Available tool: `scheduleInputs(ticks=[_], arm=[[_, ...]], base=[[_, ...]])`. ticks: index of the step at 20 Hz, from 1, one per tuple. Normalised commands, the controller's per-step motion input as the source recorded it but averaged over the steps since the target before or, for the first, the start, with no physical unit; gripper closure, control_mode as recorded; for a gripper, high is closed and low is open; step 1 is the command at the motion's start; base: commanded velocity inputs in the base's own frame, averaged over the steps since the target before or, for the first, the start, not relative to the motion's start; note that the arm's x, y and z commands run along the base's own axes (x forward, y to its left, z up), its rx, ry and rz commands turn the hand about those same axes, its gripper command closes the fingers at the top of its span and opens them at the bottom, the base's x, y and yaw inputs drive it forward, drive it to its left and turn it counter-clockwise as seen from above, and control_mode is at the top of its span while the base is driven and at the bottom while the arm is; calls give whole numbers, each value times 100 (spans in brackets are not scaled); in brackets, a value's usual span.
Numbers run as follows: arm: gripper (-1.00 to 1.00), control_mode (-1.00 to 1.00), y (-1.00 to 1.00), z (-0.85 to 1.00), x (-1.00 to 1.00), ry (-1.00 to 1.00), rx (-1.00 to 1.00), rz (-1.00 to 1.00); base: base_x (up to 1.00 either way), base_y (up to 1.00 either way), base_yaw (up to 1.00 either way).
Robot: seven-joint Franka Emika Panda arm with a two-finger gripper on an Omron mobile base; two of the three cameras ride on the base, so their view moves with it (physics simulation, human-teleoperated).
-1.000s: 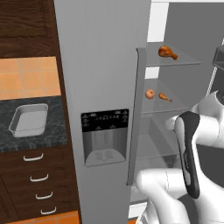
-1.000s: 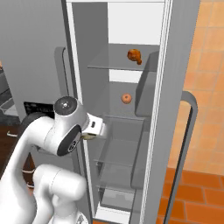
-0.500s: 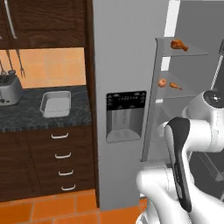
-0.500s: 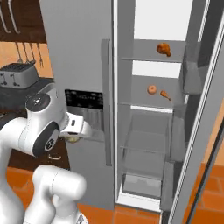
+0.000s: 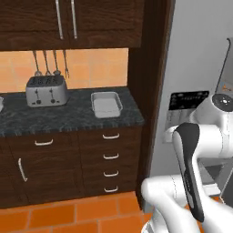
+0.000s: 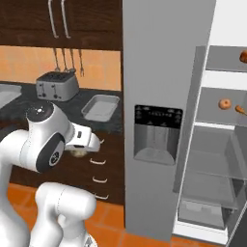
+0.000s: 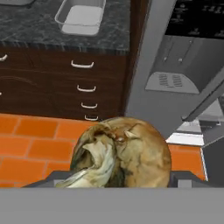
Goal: Place one onion and one chicken drumstick in each tupperware on the nearby counter, to pack two identical lunches.
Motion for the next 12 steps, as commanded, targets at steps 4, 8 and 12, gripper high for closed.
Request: scheduleInputs(ticks=[4,8,12], arm=[[100,100,0,0,0,0,0,0],[100,100,0,0,0,0,0,0],[100,100,0,0,0,0,0,0]], base=[[99,100,-1],[99,74,-10],[83,20,-16]])
